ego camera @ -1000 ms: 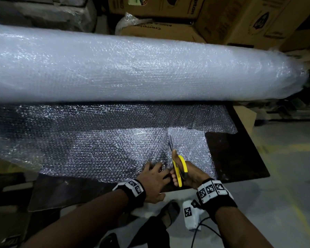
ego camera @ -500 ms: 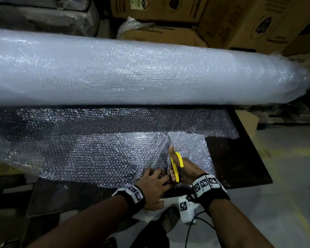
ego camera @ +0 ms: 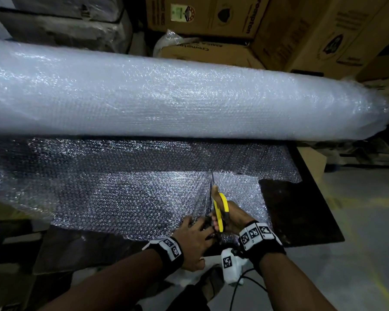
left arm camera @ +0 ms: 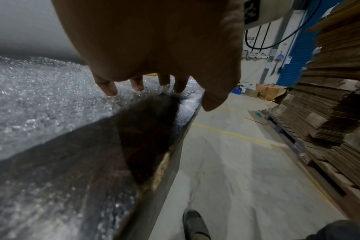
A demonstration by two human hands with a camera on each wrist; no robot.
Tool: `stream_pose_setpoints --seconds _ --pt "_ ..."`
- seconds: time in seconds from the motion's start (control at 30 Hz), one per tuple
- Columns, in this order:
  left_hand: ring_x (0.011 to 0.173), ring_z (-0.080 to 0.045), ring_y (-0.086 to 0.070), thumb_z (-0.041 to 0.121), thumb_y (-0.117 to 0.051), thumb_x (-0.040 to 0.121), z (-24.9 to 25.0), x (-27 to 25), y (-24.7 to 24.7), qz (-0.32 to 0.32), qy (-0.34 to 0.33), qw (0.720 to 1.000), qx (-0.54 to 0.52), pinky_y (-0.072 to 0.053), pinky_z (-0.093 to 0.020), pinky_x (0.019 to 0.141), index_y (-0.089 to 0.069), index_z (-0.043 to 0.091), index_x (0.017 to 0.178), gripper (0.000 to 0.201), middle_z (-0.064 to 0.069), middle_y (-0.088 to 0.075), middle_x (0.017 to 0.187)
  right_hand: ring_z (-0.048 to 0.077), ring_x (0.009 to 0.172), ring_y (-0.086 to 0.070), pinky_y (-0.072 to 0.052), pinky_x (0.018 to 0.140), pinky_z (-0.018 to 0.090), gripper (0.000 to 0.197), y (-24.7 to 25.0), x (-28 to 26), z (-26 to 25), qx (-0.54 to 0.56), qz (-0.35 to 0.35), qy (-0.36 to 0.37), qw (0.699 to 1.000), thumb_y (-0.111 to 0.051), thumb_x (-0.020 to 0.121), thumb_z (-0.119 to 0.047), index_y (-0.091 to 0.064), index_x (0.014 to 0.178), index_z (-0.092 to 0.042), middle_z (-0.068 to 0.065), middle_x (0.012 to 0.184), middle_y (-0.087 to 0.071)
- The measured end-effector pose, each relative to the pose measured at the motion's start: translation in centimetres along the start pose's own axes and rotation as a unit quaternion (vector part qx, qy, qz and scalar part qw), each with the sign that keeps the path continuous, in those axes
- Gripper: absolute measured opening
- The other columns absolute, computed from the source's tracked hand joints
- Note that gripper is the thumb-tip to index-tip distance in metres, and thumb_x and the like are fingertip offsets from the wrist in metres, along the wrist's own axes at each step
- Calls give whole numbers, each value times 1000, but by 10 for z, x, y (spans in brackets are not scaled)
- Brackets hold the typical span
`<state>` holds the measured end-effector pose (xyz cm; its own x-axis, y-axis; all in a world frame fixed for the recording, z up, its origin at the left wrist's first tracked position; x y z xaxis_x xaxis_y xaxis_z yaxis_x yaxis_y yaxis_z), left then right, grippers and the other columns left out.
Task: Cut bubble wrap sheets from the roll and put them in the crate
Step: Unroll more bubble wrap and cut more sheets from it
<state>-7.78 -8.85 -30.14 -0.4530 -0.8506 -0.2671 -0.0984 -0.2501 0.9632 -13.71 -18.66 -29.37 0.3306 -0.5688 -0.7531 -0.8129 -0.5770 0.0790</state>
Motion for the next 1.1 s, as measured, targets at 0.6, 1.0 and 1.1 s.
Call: stream_pose_setpoints --seconds 0.6,1.0,1.1 --pt "137 -42 -25 62 -59 81 -2 3 -3 -4 9 1000 2 -18 -71 106 -38 22 147 80 -9 -26 151 17 34 -44 -38 37 19 60 7 -6 -16 19 60 56 996 -63 87 -59 -56 71 -2 9 51 -48" --pt "132 -40 -32 57 -61 77 0 2 0 6 8 1000 1 -24 -66 101 -44 21 137 72 -9 -37 141 27 58 -59 -54 59 33 84 0 -16 0 0 -80 -24 997 -55 69 -88 -61 73 -4 15 69 -58" --pt "133 -40 -30 56 -63 77 0 3 0 0 10 1000 -13 -24 -66 102 -39 23 142 77 -8 -35 143 26 59 -59 -54 60 34 82 6 -21 9 -8 -60 -22 998 -63 68 -86 -62 77 -5 13 70 -60"
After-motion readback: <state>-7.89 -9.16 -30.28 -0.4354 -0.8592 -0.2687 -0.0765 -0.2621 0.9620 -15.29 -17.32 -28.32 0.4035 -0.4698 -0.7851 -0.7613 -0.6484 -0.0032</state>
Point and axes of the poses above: each hand's wrist, its own x-axis towards the middle knuckle, its own y-axis out of the back of the hand, z = x × y, the point moved 8 cm from there along x, towards the middle knuckle
